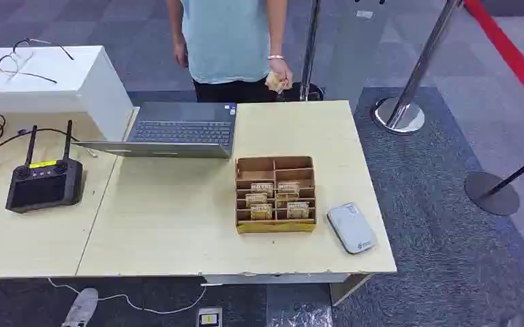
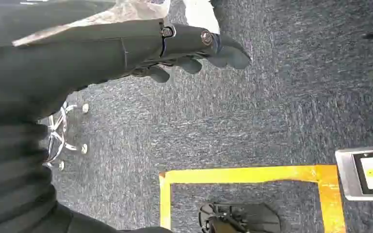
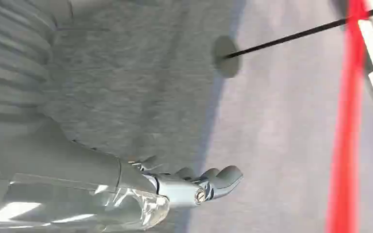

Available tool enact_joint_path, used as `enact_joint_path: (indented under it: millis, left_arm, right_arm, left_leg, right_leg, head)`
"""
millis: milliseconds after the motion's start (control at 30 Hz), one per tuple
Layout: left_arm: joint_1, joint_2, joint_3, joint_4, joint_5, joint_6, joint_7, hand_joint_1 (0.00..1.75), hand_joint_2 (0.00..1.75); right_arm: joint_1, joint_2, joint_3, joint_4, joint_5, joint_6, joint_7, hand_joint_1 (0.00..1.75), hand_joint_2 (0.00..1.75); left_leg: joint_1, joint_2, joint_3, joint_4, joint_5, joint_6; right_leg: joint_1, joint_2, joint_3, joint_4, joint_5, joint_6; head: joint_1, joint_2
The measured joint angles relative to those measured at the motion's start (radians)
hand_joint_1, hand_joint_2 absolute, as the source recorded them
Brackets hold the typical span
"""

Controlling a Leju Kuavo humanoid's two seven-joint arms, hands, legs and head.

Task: Pass the card to the sensor for recognition and then transmit it.

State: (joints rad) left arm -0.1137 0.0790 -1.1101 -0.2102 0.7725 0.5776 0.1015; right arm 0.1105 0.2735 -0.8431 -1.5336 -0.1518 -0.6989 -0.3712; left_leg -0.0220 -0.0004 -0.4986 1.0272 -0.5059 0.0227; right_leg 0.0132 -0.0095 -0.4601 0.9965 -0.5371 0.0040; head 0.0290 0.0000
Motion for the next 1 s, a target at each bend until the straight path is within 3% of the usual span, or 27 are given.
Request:
enact_joint_path:
  millis: [267, 400, 700, 1000]
  left_arm:
    - [0.001, -0.002, 0.0, 0.0, 0.01, 0.011, -0.001, 0.0, 1.75]
    - [0.0, -0.005, 0.0, 0.0, 0.014, 0.013, -0.001, 0.0, 1.75]
    - [0.0, -0.006, 0.0, 0.0, 0.028, 0.024, -0.003, 0.0, 1.75]
    - [0.0, -0.009, 0.002, 0.0, 0.035, 0.03, -0.014, 0.0, 1.75]
  right_arm:
    - [0.069, 0.006, 0.04, -0.288, 0.234, 0.002, 0.063, 0.0, 1.75]
    - [0.106, 0.005, 0.08, -0.382, 0.289, 0.002, 0.077, 0.0, 1.75]
    - [0.208, -0.03, 0.233, -0.584, 0.505, 0.003, 0.121, 0.0, 1.75]
    - [0.277, -0.119, 0.433, -0.737, 0.692, 0.003, 0.222, 0.0, 1.75]
  left_leg:
    - [0.0, 0.0, -0.001, 0.0, 0.0, 0.0]
    - [0.0, 0.0, -0.001, 0.0, 0.0, 0.0]
    - [0.0, -0.001, -0.001, 0.0, 0.0, 0.0]
    - [0.0, 0.0, -0.001, 0.0, 0.0, 0.0]
  right_leg:
    - [0.0, 0.0, 0.0, 0.0, 0.0, 0.0]
    - [0.0, 0.0, 0.0, 0.0, 0.0, 0.0]
    - [0.0, 0.0, 0.0, 0.0, 0.0, 0.0]
    - [0.0, 0.0, 0.0, 0.0, 0.0, 0.0]
  head:
    - [0.0, 0.0]
    - [0.0, 0.0]
    - [0.0, 0.0]
    - [0.0, 0.0]
